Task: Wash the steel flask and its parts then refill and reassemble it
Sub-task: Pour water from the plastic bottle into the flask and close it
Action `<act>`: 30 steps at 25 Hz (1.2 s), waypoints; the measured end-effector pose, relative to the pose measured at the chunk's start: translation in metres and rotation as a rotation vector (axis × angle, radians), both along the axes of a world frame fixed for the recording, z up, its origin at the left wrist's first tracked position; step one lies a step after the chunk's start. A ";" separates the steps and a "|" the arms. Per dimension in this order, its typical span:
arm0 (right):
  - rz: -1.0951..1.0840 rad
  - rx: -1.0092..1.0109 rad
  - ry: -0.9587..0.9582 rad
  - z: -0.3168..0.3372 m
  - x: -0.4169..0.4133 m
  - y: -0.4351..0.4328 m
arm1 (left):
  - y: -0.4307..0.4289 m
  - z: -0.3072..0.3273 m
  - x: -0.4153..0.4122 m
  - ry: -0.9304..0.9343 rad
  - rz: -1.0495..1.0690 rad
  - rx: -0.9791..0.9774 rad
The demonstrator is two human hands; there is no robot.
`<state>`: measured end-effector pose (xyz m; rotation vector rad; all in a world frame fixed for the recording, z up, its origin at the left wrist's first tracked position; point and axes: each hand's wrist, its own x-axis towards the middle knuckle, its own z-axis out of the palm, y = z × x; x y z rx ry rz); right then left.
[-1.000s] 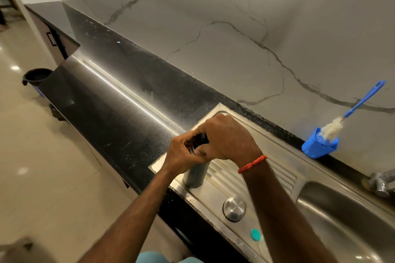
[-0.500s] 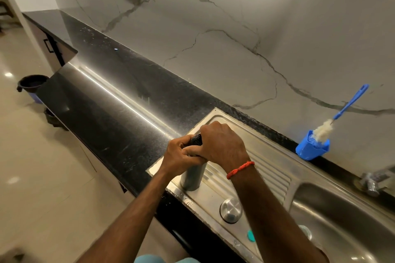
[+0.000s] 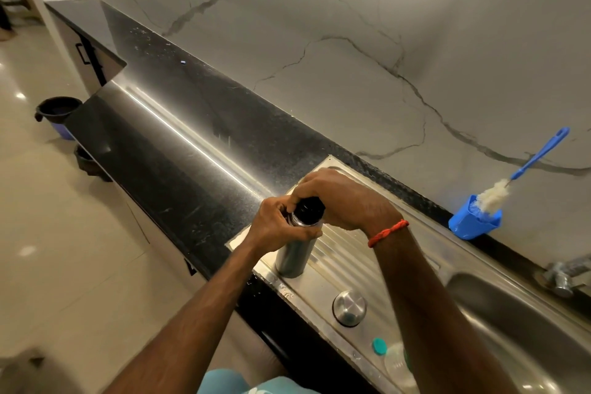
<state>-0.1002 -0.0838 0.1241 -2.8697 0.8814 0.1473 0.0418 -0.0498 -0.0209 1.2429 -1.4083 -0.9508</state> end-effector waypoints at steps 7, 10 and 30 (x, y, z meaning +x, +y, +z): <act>-0.215 -0.065 0.048 -0.002 0.000 0.004 | 0.004 -0.007 -0.001 0.063 0.033 -0.015; -0.308 -0.252 0.056 -0.012 0.005 0.008 | 0.007 -0.005 -0.002 0.101 0.035 -0.014; -0.123 0.170 -0.058 -0.006 -0.010 0.004 | 0.008 -0.004 -0.005 0.111 0.058 -0.050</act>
